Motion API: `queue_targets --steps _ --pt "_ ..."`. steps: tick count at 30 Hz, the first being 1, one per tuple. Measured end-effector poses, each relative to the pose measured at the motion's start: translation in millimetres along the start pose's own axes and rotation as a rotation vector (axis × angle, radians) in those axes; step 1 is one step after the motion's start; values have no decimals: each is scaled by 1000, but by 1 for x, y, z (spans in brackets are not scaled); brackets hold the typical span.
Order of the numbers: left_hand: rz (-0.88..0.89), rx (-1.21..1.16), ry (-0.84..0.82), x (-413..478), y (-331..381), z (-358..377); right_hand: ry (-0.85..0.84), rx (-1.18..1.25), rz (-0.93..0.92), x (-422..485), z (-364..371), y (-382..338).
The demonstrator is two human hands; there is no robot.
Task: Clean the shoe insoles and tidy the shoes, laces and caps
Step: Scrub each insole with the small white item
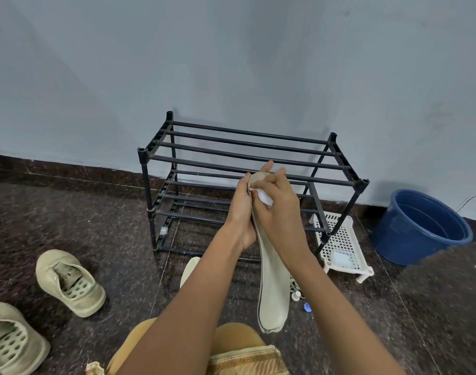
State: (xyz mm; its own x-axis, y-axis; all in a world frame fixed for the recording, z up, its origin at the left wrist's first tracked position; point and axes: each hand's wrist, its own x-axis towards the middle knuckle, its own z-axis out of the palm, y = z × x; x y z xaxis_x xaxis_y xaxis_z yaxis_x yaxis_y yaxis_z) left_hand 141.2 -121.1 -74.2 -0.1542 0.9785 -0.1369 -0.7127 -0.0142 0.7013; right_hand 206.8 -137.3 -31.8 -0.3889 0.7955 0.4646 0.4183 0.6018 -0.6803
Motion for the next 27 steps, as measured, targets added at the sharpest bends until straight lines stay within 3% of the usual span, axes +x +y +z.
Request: queue_targets --steps 5,10,20,27 --pt "4 1 5 3 -2 0 -62 -46 -69 3 -6 20" --pt "8 53 -28 1 -1 0 105 -109 -79 13 1 18" --pt "86 -44 4 5 7 -8 -33 -90 -131 2 13 20" --pt "33 -26 -21 6 1 -7 -13 -99 -132 16 9 20"
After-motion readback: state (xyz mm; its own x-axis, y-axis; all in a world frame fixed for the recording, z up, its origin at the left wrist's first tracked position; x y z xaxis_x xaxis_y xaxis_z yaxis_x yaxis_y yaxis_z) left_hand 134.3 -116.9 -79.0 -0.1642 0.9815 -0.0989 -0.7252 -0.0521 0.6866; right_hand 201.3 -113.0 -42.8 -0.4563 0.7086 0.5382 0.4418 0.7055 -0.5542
